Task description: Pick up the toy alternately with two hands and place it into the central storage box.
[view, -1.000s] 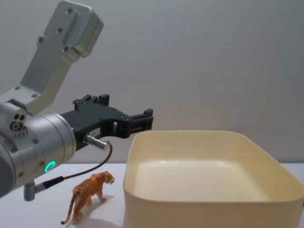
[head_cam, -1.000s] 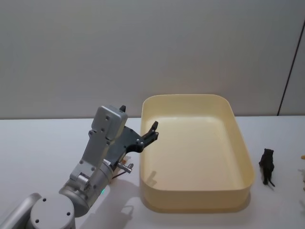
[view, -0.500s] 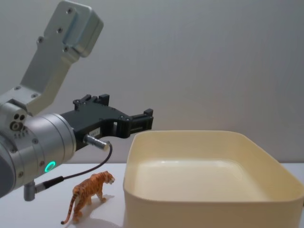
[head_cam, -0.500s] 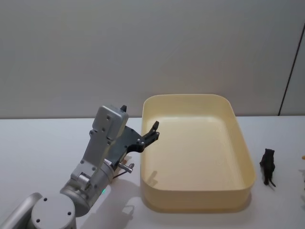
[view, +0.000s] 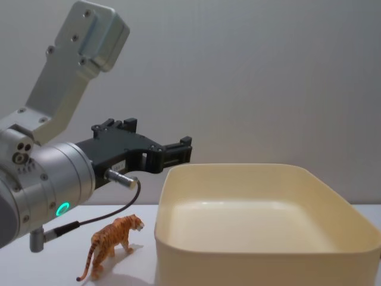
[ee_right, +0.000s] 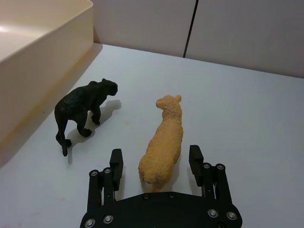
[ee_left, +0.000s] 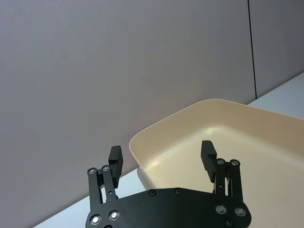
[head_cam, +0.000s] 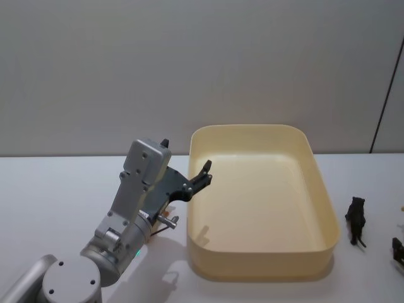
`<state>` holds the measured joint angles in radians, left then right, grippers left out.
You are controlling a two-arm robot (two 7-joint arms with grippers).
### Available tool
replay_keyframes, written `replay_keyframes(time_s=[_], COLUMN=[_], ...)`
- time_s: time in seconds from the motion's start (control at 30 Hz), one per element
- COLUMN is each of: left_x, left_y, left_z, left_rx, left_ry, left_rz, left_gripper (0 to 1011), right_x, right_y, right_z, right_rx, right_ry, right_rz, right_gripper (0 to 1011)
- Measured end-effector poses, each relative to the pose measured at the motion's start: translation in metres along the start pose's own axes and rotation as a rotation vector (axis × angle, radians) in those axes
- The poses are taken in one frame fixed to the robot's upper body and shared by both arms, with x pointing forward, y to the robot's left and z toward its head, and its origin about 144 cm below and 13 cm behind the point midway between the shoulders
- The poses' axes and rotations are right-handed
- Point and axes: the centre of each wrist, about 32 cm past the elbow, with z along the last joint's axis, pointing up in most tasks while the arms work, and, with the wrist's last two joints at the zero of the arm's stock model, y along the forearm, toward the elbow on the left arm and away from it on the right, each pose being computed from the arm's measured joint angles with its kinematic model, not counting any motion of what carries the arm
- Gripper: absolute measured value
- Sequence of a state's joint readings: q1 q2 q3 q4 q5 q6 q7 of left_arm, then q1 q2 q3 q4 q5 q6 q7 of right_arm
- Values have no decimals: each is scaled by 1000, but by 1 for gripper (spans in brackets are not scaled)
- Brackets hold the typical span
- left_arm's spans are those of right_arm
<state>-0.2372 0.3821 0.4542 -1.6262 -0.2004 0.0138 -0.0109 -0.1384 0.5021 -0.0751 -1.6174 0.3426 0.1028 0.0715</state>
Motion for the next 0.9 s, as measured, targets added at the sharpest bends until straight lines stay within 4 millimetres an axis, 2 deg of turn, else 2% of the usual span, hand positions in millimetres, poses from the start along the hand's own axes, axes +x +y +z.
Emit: replay_keyframes(time_s=[0.03,0.1,0.13,0.33,0.43,0.47,0.53,0.57,0.63,0.73,0.9], left_x=[0,0,0,0,0,0,0,0,0,0,0], left_y=[0,0,0,0,0,0,0,0,0,0,0], left_z=[0,0,0,0,0,0,0,0,0,0,0], left_rx=[0,0,0,0,0,0,0,0,0,0,0], left_ry=[0,0,0,0,0,0,0,0,0,0,0], left_rz=[0,0,0,0,0,0,0,0,0,0,0], left_gripper=[1001,1001,1001,1001,1001,1001,1001,1001,1001,1001,1001], right_x=[0,-1,-1,-3,-3,-3,-3,-4,-4,-4,-5], right_y=[1,4,4,9,10,11,12,12,12,12,8], right_z=[0,-1,-1,-2,-3,-3,-3,-3,-3,-3,-1], right_rx=[-1,-4,-4,-10,-11,-12,-12,-13,-13,-12,15], right_ry=[-1,-3,-3,-7,-8,-9,-9,-9,-9,-9,-4], right_rz=[0,2,2,4,5,6,6,6,6,7,2], right_gripper=[841,831,769,578,516,454,441,373,307,274,274])
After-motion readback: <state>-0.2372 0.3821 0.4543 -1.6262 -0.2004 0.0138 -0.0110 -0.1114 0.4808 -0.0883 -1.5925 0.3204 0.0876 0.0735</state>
